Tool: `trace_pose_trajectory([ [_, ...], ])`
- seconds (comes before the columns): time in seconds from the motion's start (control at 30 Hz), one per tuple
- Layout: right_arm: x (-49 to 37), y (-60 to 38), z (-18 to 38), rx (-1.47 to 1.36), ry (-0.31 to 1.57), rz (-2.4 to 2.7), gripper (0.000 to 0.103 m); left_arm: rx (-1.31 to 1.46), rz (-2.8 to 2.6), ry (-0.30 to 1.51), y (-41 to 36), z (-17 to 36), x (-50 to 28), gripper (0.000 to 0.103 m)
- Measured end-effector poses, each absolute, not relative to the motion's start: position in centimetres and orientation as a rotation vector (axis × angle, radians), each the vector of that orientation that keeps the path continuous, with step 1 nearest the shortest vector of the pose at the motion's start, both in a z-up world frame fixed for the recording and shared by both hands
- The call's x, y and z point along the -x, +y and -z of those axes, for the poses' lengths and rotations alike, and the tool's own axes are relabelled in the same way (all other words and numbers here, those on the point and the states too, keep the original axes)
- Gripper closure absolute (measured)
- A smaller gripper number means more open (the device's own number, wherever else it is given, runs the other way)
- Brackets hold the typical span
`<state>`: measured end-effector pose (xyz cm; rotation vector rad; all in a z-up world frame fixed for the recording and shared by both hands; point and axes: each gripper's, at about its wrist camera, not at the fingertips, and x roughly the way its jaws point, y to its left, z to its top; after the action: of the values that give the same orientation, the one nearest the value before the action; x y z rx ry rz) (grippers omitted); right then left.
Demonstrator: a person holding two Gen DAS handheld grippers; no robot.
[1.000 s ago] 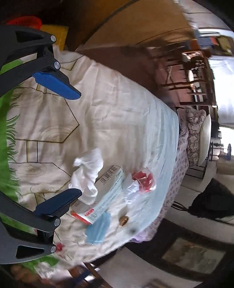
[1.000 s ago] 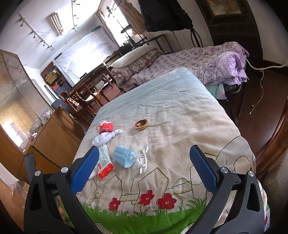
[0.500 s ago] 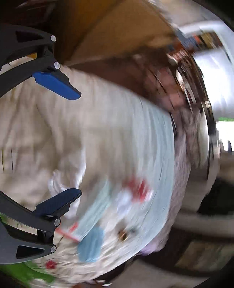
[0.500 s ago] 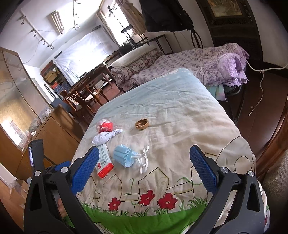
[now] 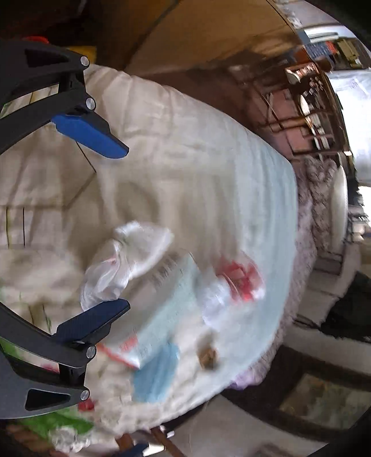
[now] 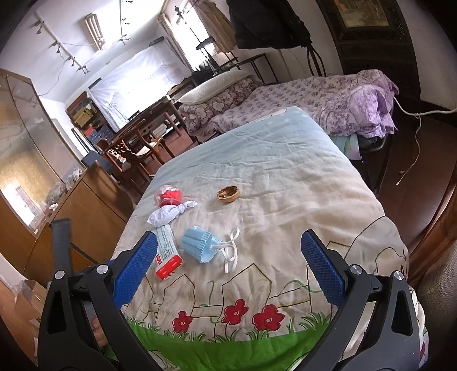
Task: Collect trash
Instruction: 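Grasp the white tissue with the left tool while the right tool grasps the blue face mask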
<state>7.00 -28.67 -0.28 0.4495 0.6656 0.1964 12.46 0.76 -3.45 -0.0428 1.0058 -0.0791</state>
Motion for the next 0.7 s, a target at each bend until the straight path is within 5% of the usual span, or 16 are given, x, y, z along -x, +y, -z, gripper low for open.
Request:
trace_pose_trajectory([
  [0.43, -11.8, -22.8, 1.4, -0.162, 0.833, -0.289, 0.013, 0.102, 0.015, 0.995, 3.3, 3.0, -10.9, 0.009],
  [0.63, -13.9, -20.0, 2.8, 0.021, 0.883, -0.289, 0.043, 0.134, 0.018, 1.041, 3.7, 3.8, -11.3, 0.008],
  [0.7, -14.2, -19.8, 3.4, 0.012, 0.912, -0.317, 0.063, 0.124, 0.017, 1.041, 3.6, 3.8, -11.3, 0.008],
])
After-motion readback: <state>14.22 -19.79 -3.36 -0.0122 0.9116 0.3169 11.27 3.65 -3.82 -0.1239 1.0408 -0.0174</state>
